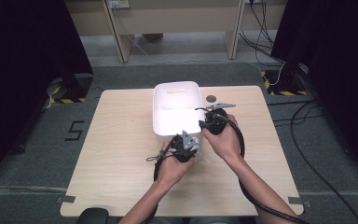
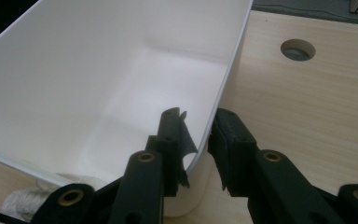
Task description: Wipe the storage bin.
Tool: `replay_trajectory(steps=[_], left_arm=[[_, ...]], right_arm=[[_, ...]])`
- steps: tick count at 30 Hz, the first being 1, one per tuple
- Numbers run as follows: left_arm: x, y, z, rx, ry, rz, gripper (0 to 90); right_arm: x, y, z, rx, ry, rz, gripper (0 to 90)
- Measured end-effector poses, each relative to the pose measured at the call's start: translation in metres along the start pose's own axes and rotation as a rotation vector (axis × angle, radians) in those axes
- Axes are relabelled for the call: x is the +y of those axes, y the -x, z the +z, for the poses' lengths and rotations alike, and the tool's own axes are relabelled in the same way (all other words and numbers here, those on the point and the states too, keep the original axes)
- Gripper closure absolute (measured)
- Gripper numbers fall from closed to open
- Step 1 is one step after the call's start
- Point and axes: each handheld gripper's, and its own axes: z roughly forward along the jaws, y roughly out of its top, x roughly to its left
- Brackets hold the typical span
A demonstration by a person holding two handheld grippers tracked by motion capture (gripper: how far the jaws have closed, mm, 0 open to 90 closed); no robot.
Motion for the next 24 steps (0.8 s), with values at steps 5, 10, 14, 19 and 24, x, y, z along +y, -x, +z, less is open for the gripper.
replay_trajectory(steps=[5,10,14,19,24], left_arm=[[-0.002,0.001,0.004,0.000,-0.008,0.008,75.3],[-0.007,0.002,0.010,-0.004,-0.032,0.022,75.3],[-0.011,0.003,0.017,-0.008,-0.043,0.023,75.3],[-0.015,0.005,0.026,-0.022,-0.062,0.023,75.2],[-0.017,0.005,0.031,-0.025,-0.073,0.030,75.3]], right_arm=[[0.000,0.000,0.000,-0.001,0.001,0.004,73.2],[0.000,0.000,0.000,0.000,0.002,0.004,73.3],[0.000,0.000,0.000,0.000,0.002,0.003,73.3],[0.000,0.000,0.000,-0.001,0.003,0.003,73.4],[0.000,0.000,0.000,-0.003,0.004,0.004,73.4]])
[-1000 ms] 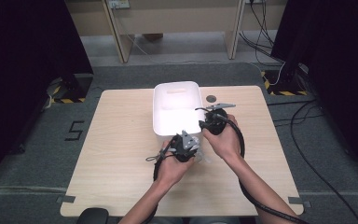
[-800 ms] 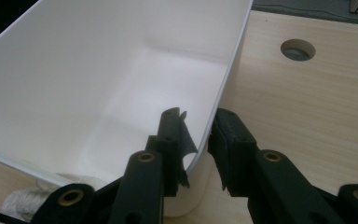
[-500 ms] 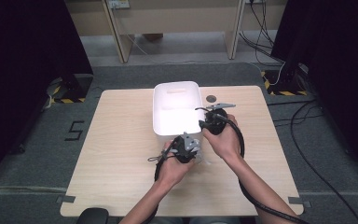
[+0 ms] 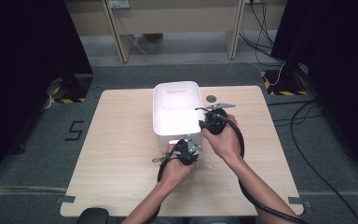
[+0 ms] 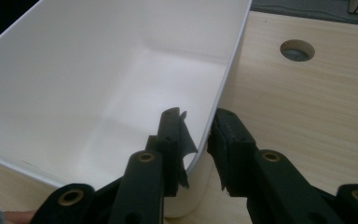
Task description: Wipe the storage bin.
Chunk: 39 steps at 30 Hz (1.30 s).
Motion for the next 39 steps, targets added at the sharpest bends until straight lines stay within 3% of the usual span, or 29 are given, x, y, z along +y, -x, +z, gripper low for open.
replay_trajectory(steps=[10,13,28,39], left_arm=[[0.004,0.002,0.002,-0.007,0.002,0.002,75.2],[0.008,0.002,-0.002,-0.008,0.026,-0.008,75.2],[0.034,0.002,-0.035,0.018,0.120,0.024,75.2],[0.038,0.003,-0.036,0.020,0.152,0.054,75.2]], right_arm=[[0.000,0.000,0.000,-0.002,0.001,0.001,73.6],[0.000,0.000,0.000,-0.001,0.002,0.000,73.6],[0.000,0.000,0.000,-0.001,-0.001,0.004,73.6],[0.001,0.001,0.000,0.005,-0.004,0.013,73.5]])
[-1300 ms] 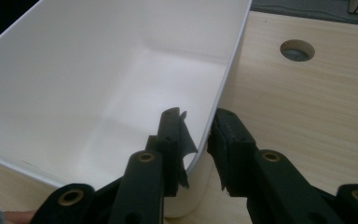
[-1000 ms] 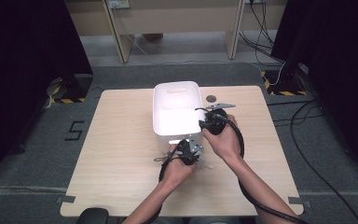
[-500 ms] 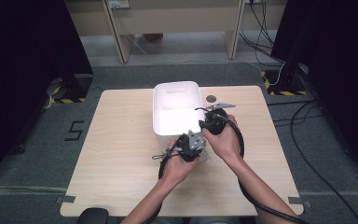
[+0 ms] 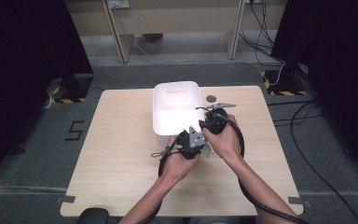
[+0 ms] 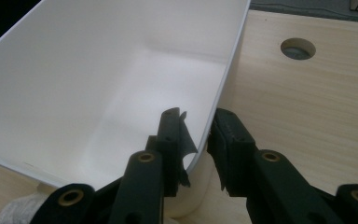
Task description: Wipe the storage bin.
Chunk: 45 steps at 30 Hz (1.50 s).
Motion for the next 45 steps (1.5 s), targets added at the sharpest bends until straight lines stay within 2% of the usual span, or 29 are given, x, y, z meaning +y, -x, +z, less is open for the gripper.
replay_trajectory(steps=[12,20,25,30,31,35,36,38,40,41,45], left_arm=[[0.000,0.001,0.006,-0.006,-0.007,0.005,75.2],[-0.005,0.003,0.014,-0.012,-0.013,-0.003,75.3],[-0.009,0.004,0.019,-0.015,-0.016,0.007,75.4],[-0.014,0.006,0.025,-0.016,-0.021,-0.007,75.4],[-0.015,0.005,0.026,-0.024,-0.037,0.007,75.3],[-0.019,0.006,0.032,-0.028,-0.052,0.006,75.4],[-0.021,0.007,0.034,-0.026,-0.046,-0.005,75.4],[-0.022,0.006,0.036,-0.037,-0.082,0.024,75.3],[-0.026,0.007,0.040,-0.040,-0.071,-0.001,75.3],[-0.027,0.006,0.040,-0.045,-0.090,0.012,75.3],[-0.031,0.007,0.043,-0.043,-0.087,0.002,75.3]], right_arm=[[0.000,0.000,0.000,-0.001,0.000,-0.001,73.7],[0.000,0.000,0.000,0.001,0.001,-0.001,73.7],[0.000,0.000,0.000,0.002,0.001,0.001,73.7],[0.000,0.000,0.000,0.003,0.001,0.001,73.7],[0.000,0.000,0.000,0.003,0.001,0.001,73.7],[0.000,0.000,0.000,0.002,0.001,-0.002,73.7],[0.000,0.000,0.000,0.001,0.001,-0.002,73.7],[0.000,0.000,0.000,0.002,0.001,-0.004,73.7],[0.000,0.000,0.000,0.002,0.001,-0.004,73.7],[0.000,0.000,0.000,0.002,0.002,-0.004,73.7],[0.000,0.000,0.000,0.003,0.002,-0.005,73.7]])
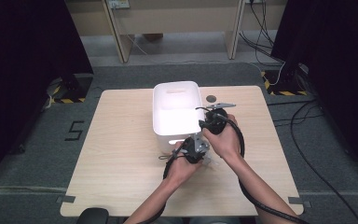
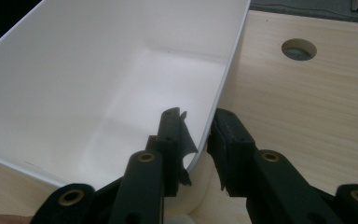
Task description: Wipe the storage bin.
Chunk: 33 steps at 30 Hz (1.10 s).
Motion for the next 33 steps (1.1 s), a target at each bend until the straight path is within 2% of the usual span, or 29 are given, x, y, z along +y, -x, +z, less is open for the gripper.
replay_trajectory(steps=[8,14,19,23,25,28,33], left_arm=[[-0.003,-0.002,0.001,-0.005,-0.023,0.006,75.3],[-0.005,-0.003,-0.002,-0.005,-0.027,-0.015,75.3],[-0.007,-0.005,-0.007,-0.007,-0.043,-0.018,75.1],[-0.009,-0.007,-0.012,-0.010,-0.052,-0.021,74.9],[-0.012,-0.010,-0.021,-0.009,-0.053,-0.035,74.8],[-0.016,-0.012,-0.029,-0.011,-0.038,-0.059,74.5],[-0.023,-0.017,-0.045,-0.010,-0.022,-0.076,73.2]], right_arm=[[0.000,-0.001,0.000,-0.001,-0.001,0.002,73.6],[-0.001,-0.005,0.000,0.004,-0.003,-0.004,72.6],[-0.001,-0.008,-0.001,0.020,-0.008,0.013,71.1],[-0.002,-0.011,0.000,0.039,-0.011,0.028,69.4],[-0.002,-0.013,0.000,0.054,-0.014,0.032,67.2],[-0.003,-0.015,0.001,0.071,-0.019,0.040,64.4],[-0.002,-0.016,-0.001,0.094,-0.027,0.032,58.5]])
